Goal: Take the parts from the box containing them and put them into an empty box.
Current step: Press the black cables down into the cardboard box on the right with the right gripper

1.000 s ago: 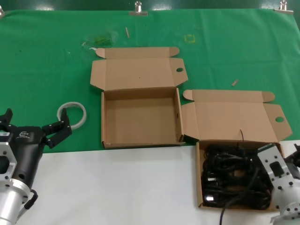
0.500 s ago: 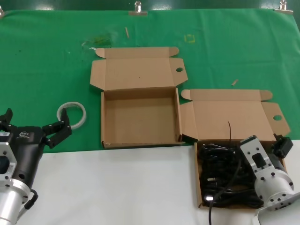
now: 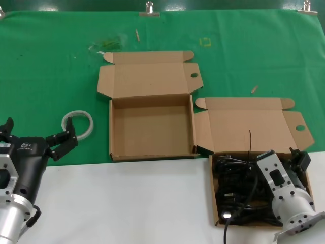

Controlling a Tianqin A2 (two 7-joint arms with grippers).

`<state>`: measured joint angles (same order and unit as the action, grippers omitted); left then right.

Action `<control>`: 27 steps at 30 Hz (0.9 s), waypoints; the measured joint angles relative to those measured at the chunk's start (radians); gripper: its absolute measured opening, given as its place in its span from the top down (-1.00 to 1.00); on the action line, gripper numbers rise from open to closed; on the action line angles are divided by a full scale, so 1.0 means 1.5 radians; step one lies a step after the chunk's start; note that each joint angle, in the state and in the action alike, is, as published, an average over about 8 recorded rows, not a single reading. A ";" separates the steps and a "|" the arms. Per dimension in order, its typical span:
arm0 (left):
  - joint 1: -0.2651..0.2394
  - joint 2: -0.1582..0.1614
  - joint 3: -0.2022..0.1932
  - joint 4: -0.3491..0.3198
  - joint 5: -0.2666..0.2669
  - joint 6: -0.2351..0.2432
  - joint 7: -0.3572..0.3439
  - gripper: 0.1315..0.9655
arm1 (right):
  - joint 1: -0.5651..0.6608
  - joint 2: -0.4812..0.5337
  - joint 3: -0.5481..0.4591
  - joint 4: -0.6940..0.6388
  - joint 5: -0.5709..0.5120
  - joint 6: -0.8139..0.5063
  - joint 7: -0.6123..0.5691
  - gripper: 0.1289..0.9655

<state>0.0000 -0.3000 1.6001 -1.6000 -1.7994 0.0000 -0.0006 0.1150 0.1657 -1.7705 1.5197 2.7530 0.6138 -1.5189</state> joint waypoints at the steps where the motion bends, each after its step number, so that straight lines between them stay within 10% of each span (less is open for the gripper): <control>1: 0.000 0.000 0.000 0.000 0.000 0.000 0.000 -1.00 | -0.002 0.001 -0.001 0.002 0.000 0.000 0.004 -0.93; 27: 0.000 0.000 0.000 0.000 0.000 0.000 0.000 -1.00 | -0.047 0.002 0.010 0.046 0.000 0.006 0.036 -0.12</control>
<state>0.0000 -0.3000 1.6001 -1.6000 -1.7994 0.0000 -0.0006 0.0439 0.1687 -1.7561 1.5894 2.7530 0.6228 -1.4641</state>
